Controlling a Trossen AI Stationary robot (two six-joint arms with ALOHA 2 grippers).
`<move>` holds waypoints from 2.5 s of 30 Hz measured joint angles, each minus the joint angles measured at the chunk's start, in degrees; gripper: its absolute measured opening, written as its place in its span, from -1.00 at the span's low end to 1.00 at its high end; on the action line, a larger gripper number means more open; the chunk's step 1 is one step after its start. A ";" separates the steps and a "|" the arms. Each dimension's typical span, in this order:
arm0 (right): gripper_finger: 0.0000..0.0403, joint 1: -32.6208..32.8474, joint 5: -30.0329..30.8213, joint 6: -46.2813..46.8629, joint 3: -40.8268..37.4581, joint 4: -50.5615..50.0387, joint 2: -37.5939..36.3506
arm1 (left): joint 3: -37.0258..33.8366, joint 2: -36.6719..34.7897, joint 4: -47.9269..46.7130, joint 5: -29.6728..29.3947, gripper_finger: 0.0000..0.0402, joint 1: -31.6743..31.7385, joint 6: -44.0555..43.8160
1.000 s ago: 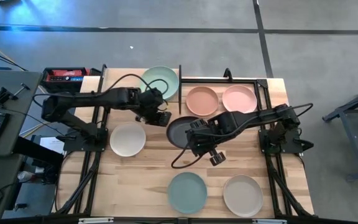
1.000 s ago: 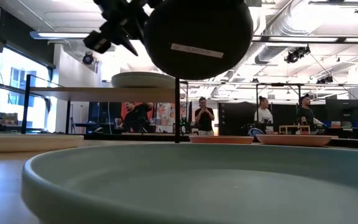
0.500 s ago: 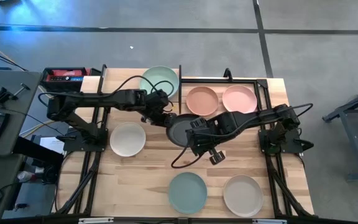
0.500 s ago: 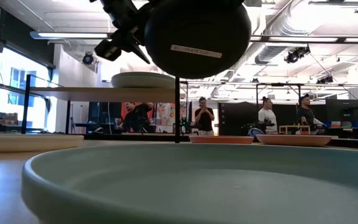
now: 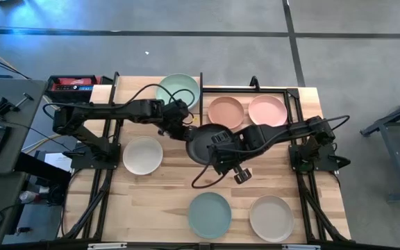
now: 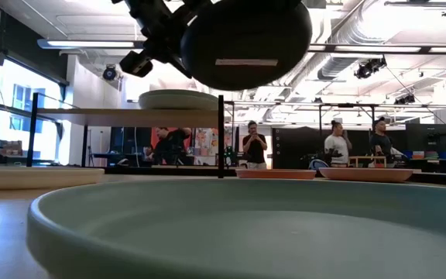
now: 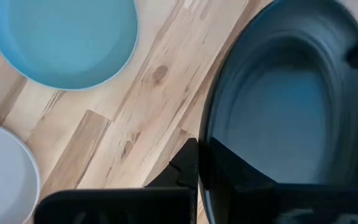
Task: Place and stack plates onto a shelf
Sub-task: Stack the black plate on top of the green plate on the shelf
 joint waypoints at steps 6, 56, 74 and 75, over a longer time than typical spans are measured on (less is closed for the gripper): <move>-1.00 0.37 2.99 -1.12 0.00 -0.32 0.00 | 0.00 0.00 -0.07 -0.34 -0.98 0.03 0.12; -0.35 -1.04 8.78 -0.61 17.62 -11.10 -0.26 | -0.11 -6.84 -0.35 -6.99 -1.00 6.12 7.07; -0.35 -11.78 8.71 -0.59 17.55 -9.36 -0.24 | -0.04 -17.00 -8.37 -6.88 -1.00 28.03 20.75; -0.35 -12.45 8.69 -0.59 17.55 -9.24 -0.24 | -0.04 -16.92 -8.35 -5.90 -1.00 29.72 22.14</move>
